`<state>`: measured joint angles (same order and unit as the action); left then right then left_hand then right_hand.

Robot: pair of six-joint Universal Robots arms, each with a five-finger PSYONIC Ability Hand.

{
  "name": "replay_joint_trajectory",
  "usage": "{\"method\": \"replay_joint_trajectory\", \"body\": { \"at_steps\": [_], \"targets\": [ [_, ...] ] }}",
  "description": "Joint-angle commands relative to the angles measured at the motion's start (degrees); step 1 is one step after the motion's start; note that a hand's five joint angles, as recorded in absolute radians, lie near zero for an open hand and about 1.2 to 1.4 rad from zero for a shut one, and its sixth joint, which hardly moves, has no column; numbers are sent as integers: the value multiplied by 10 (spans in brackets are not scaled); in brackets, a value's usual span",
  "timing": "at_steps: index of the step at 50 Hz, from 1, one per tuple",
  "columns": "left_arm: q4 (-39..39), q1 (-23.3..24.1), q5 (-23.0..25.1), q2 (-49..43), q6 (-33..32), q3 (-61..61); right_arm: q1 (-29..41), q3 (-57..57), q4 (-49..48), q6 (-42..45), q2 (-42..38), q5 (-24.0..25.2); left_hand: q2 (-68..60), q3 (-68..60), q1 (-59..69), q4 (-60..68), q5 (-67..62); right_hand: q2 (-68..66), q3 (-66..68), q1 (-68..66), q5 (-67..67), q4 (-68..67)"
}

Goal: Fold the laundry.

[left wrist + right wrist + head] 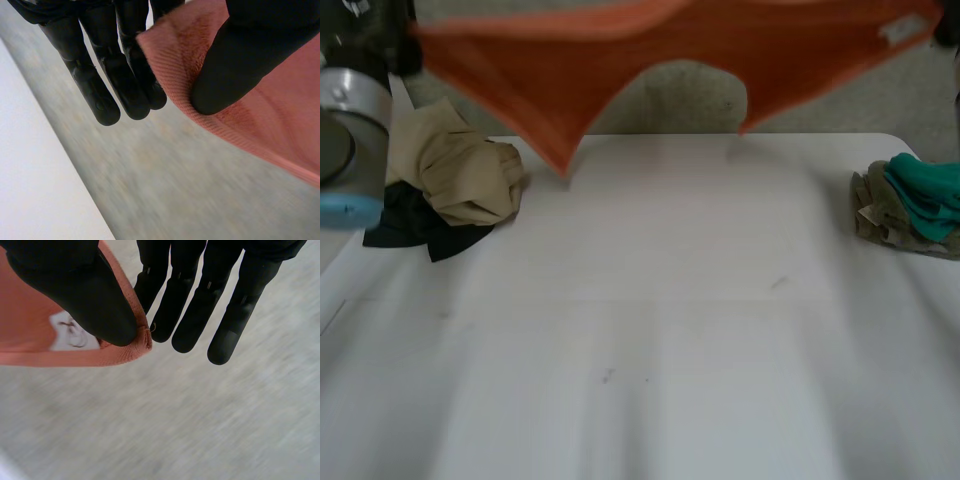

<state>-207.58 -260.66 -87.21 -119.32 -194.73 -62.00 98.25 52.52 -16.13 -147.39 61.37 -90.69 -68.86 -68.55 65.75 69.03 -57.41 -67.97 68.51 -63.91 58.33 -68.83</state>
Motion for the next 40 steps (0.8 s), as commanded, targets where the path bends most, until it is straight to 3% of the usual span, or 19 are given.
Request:
{"method": "replay_joint_trajectory", "body": {
  "at_steps": [1,7,13,18,20,26,29,36,40],
  "targets": [
    [11,3,45,101,-5,-225,-2,159,102,9,23,14,-111,-114,142,110,-126,-120,115,-161,117,-112],
    [35,-6,113,231,-7,-412,-45,292,213,60,136,52,-111,-114,142,110,-126,-120,115,-161,117,-112],
    [153,-57,150,384,-34,-540,-104,394,336,171,268,71,-111,-114,142,110,-126,-120,115,-161,117,-112],
    [289,-127,209,468,-146,-612,-148,449,434,269,316,90,-111,-114,142,110,-126,-120,115,-161,117,-112],
    [306,-147,225,472,-183,-628,-169,462,440,297,318,106,-111,-114,142,110,-126,-120,115,-161,117,-112],
    [303,-163,243,441,-241,-635,-180,469,394,279,300,133,-111,-114,142,110,-126,-120,115,-161,117,-112],
    [282,-158,238,377,-252,-613,-174,460,342,244,241,131,-111,-114,142,110,-126,-120,115,-161,117,-112],
    [215,-101,222,213,-243,-507,-155,417,229,185,148,108,-111,-114,142,110,-126,-120,115,-161,117,-112],
    [195,-51,155,124,-241,-417,-134,385,162,165,114,96,-111,-114,142,110,-126,-120,115,-161,117,-112]
  ]
}}
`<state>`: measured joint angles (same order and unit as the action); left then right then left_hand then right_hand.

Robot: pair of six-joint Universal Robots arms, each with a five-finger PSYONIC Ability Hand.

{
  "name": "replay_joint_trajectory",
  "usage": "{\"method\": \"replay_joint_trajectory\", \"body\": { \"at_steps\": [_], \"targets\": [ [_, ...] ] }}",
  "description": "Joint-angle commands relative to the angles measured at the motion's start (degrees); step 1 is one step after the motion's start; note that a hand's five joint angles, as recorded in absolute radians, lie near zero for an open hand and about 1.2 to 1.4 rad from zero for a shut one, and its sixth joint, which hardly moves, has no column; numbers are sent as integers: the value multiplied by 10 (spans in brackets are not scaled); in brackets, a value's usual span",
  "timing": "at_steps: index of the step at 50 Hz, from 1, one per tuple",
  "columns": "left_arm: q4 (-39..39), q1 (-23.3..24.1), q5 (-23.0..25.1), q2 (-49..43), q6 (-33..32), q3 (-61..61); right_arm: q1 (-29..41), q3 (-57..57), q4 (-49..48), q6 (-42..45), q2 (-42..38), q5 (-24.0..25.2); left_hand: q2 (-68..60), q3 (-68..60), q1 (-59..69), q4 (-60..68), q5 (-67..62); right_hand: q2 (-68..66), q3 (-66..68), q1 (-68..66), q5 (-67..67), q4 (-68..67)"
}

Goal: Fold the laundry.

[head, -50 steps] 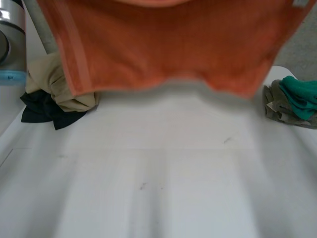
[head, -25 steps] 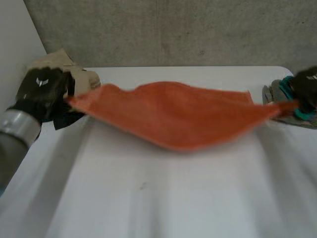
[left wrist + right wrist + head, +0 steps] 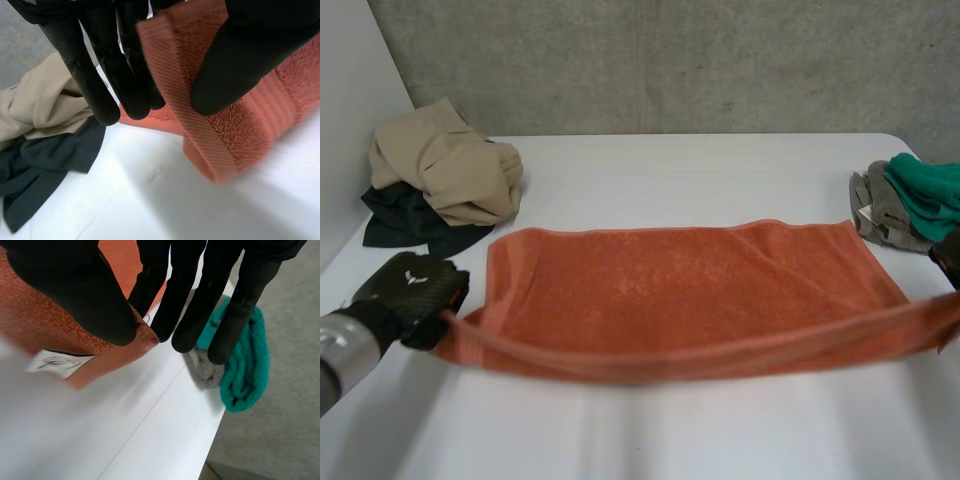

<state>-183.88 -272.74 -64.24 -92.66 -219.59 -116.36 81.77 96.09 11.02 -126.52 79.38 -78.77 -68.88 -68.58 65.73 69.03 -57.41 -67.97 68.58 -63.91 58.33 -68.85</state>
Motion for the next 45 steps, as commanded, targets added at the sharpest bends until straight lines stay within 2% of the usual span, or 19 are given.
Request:
{"method": "replay_joint_trajectory", "body": {
  "at_steps": [1,4,13,18,22,27,28,29,30,31,33,34,37,42,45],
  "targets": [
    [-44,78,-86,-156,8,143,35,-57,-121,-45,-77,-25,-111,-114,143,110,-126,-120,114,-161,117,-112],
    [-52,99,-121,-213,17,204,54,-90,-159,-48,-121,-33,-111,-114,143,110,-126,-120,114,-161,117,-112],
    [-70,127,-156,-322,57,366,103,-216,-219,-58,-242,-74,-111,-114,143,110,-126,-120,114,-161,117,-112],
    [-67,147,-220,-401,64,478,116,-287,-227,-57,-297,-84,-111,-114,143,110,-126,-120,114,-161,117,-112],
    [-66,158,-253,-429,65,526,125,-340,-228,-57,-337,-86,-111,-114,143,110,-126,-120,114,-161,117,-112],
    [-69,161,-257,-439,67,541,132,-388,-229,-58,-374,-87,-111,-114,143,110,-126,-120,114,-161,117,-112],
    [-70,162,-256,-440,68,541,136,-401,-229,-59,-383,-91,-111,-114,143,110,-126,-48,42,-88,44,-39],
    [-70,165,-256,-441,68,542,137,-407,-229,-60,-387,-95,-38,-41,70,37,-53,203,-209,162,-207,212],
    [-71,172,-256,-442,70,542,139,-412,-229,-60,-390,-100,416,413,-384,-417,401,460,-466,420,-464,469],
    [-71,178,-256,-442,71,542,141,-415,-229,-60,-392,-108,589,586,-557,-590,574,580,-586,539,-583,588],
    [-72,188,-256,-442,72,542,146,-420,-225,-62,-391,-136,518,515,-487,-520,503,580,-586,539,-583,588],
    [-72,198,-256,-441,74,542,149,-419,-224,-63,-389,-146,589,586,-557,-590,574,580,-586,539,-583,588],
    [-71,206,-257,-433,82,535,155,-402,-218,-78,-373,-163,589,586,-557,-590,574,580,-586,539,-583,588],
    [-65,209,-257,-374,121,500,151,-334,-195,-116,-314,-148,589,586,-557,-590,574,580,-586,539,-583,588],
    [-65,208,-254,-342,136,467,149,-276,-179,-132,-258,-115,589,586,-557,-590,574,580,-586,539,-583,588]
  ]
}}
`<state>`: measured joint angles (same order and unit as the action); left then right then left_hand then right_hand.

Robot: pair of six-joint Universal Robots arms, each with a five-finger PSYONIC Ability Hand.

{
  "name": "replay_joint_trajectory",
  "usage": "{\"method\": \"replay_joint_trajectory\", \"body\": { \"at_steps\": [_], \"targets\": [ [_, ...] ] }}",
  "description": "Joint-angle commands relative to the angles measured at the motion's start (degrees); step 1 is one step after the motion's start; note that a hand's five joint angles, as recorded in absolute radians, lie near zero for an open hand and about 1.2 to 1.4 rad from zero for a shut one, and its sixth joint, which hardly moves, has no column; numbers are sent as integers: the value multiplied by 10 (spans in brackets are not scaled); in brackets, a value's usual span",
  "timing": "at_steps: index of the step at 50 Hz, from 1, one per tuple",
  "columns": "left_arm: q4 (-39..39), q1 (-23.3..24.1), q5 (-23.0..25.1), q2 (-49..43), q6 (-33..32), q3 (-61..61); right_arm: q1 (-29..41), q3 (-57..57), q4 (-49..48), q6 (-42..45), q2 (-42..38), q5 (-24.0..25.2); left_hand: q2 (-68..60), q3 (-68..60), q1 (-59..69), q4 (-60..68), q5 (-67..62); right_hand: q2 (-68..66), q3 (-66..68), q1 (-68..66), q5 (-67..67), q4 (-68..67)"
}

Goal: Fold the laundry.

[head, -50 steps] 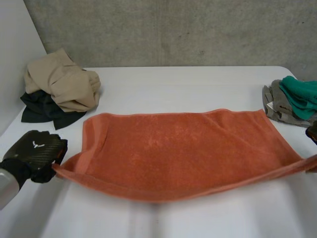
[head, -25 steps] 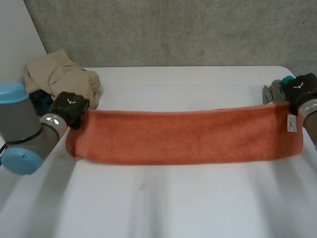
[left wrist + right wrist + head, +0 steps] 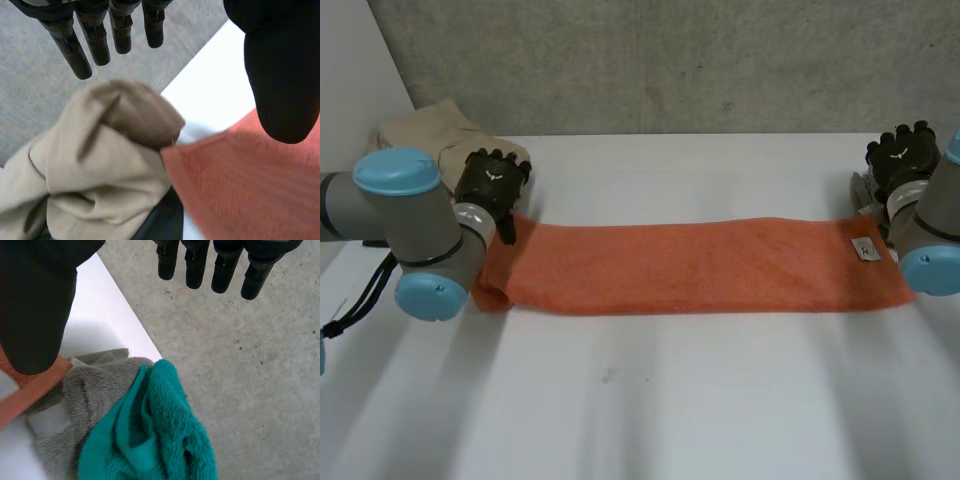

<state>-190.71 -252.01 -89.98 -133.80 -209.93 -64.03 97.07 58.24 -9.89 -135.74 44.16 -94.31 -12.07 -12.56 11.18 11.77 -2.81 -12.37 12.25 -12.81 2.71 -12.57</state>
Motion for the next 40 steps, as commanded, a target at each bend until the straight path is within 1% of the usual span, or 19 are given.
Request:
{"method": "replay_joint_trajectory", "body": {
  "at_steps": [1,2,3,5,7,8,12,15,20,25,26,27,28,29,33,34,35,38,40],
  "targets": [
    [3,-1,4,93,47,-79,-4,120,36,-43,113,52,21,26,-12,-18,28,24,-23,28,-27,26],
    [3,-2,4,105,50,-92,-4,136,41,-43,124,61,21,26,-12,-18,28,24,-23,28,-27,26],
    [2,-3,5,116,51,-104,-7,170,54,-44,151,81,21,26,-12,-18,28,-7,8,-3,4,-5],
    [-3,-5,12,145,55,-141,-14,201,69,-44,172,100,21,26,-12,-18,28,-38,39,-33,34,-36],
    [-4,-5,21,162,55,-165,-36,242,87,-48,192,123,21,26,-12,-18,28,-81,82,-77,78,-79],
    [-9,-5,34,176,56,-187,-44,254,94,-51,196,129,21,26,-12,-18,28,-101,103,-97,98,-99],
    [-27,-4,63,199,57,-230,-66,306,102,-56,200,161,21,26,-12,-18,28,-155,157,-151,152,-153],
    [-43,-4,71,206,57,-249,-75,325,89,-57,197,179,21,26,-12,-18,28,-179,180,-174,176,-177],
    [-65,-1,73,207,57,-267,-102,331,45,-57,175,191,21,26,-12,-18,28,-196,197,-191,192,-194],
    [-66,0,73,206,57,-269,-105,322,0,-50,124,192,21,26,-12,-18,28,-199,200,-195,196,-197],
    [-66,0,73,206,57,-269,-105,319,-9,-46,111,189,21,26,-12,-18,28,-262,264,-258,259,-260],
    [-66,0,73,206,57,-269,-105,315,-12,-46,105,186,21,26,-12,-18,28,-356,358,-352,353,-354],
    [-66,0,73,206,57,-271,-108,308,-14,-46,98,181,21,26,-12,-18,28,-672,673,-668,669,-670],
    [-66,0,73,206,57,-272,-108,304,-15,-46,95,178,21,26,-12,-18,28,-676,677,-672,673,-674],
    [-65,0,71,212,58,-275,-121,306,-41,-50,99,106,21,26,-12,-18,28,-676,677,-672,673,-674],
    [-65,0,71,216,58,-277,-128,309,-51,-52,108,79,21,26,-12,-18,28,-676,677,-672,673,-674],
    [-65,-1,72,227,58,-284,-132,314,-58,-45,117,70,21,26,-12,-18,28,-676,677,-672,673,-674],
    [-66,-1,73,247,58,-296,-165,326,-57,-11,166,72,21,26,-12,-18,28,-676,677,-672,673,-674],
    [-66,-1,73,256,59,-300,-197,329,-59,40,188,75,21,26,-12,-18,28,-676,677,-672,673,-674]
  ]
}}
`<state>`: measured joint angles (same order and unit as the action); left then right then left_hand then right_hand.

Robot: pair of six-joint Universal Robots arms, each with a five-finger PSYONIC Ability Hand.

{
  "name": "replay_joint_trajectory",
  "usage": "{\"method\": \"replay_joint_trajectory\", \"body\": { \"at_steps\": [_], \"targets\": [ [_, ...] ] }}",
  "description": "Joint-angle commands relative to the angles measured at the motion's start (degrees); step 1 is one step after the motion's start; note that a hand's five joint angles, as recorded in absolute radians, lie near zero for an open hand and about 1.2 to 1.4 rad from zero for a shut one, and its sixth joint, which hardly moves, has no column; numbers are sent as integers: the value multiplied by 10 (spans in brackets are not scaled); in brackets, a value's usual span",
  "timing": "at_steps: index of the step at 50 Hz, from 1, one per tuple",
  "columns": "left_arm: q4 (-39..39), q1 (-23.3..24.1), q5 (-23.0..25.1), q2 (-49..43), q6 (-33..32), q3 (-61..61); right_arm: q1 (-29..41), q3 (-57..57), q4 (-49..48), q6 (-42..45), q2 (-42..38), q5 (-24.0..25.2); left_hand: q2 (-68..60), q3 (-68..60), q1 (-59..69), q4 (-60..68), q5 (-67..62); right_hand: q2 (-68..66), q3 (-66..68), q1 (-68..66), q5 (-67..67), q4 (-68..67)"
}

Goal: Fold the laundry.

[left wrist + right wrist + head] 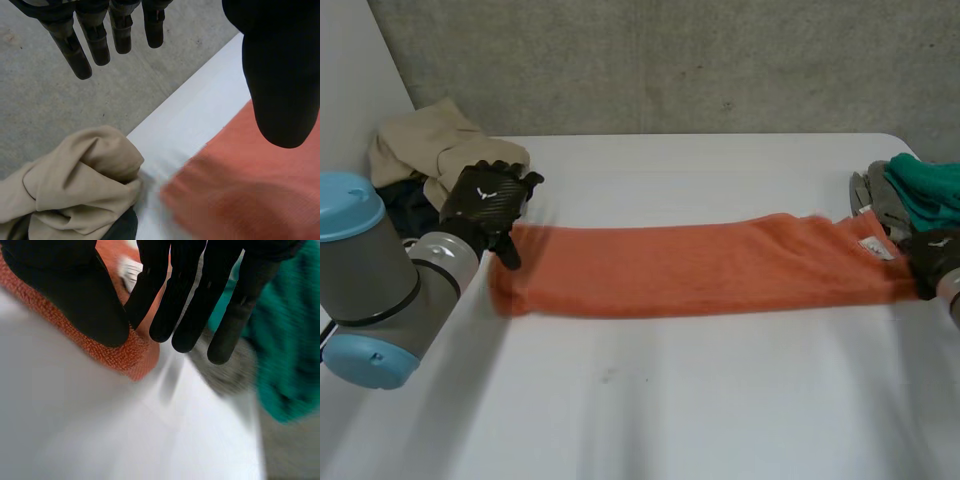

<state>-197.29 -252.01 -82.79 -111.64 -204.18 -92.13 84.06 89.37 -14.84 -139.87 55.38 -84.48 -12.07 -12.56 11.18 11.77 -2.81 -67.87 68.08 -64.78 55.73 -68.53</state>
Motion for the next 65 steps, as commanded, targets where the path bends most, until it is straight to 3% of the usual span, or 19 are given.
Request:
{"method": "replay_joint_trajectory", "body": {
  "at_steps": [1,7,11,19,23,30,33,34,35,38,43,49,56,65],
  "targets": [
    [0,-1,1,41,2,-23,-75,19,-12,99,82,-24,21,26,-12,-18,28,-121,119,-152,143,-115],
    [0,-2,2,55,8,-33,-80,-1,-12,182,87,-25,21,26,-12,-18,28,-121,119,-152,143,-115],
    [1,-2,1,56,18,-37,7,-16,-22,177,91,-3,21,26,-12,-18,28,-121,119,-152,143,-115],
    [1,-2,1,69,26,-47,256,-24,-116,167,89,135,21,26,-12,-18,28,-121,119,-152,143,-115],
    [1,-2,1,78,26,-55,372,-35,-128,173,48,178,21,26,-12,-18,28,-121,119,-152,143,-115],
    [0,2,2,79,26,-60,487,-82,-90,168,-77,166,21,26,-12,-18,28,-121,119,-152,143,-115],
    [0,4,2,78,26,-55,489,-89,-74,162,-81,123,21,26,-12,-18,28,-77,75,-108,98,-70],
    [0,5,2,78,26,-54,487,-83,-70,153,-73,90,21,26,-12,-18,28,353,-355,322,-332,360],
    [-1,9,2,78,26,-52,487,-79,-70,146,-68,72,21,26,-12,-18,28,579,-581,548,-557,585],
    [-4,22,2,78,26,-47,477,-53,-76,101,-25,41,21,26,-12,-18,28,579,-581,548,-557,585],
    [-16,64,1,75,26,-31,410,10,-71,-27,83,42,21,26,-12,-18,28,579,-581,548,-557,585],
    [-27,102,0,60,27,-21,356,64,-34,-147,104,37,21,26,-12,-18,28,579,-581,548,-557,585],
    [-28,143,0,29,29,-7,251,102,-3,-108,74,13,21,26,-12,-18,28,579,-581,548,-557,585],
    [-45,223,-4,-91,27,87,220,130,-70,-45,76,13,19,23,-10,-16,26,579,-581,548,-557,585]
  ]
}}
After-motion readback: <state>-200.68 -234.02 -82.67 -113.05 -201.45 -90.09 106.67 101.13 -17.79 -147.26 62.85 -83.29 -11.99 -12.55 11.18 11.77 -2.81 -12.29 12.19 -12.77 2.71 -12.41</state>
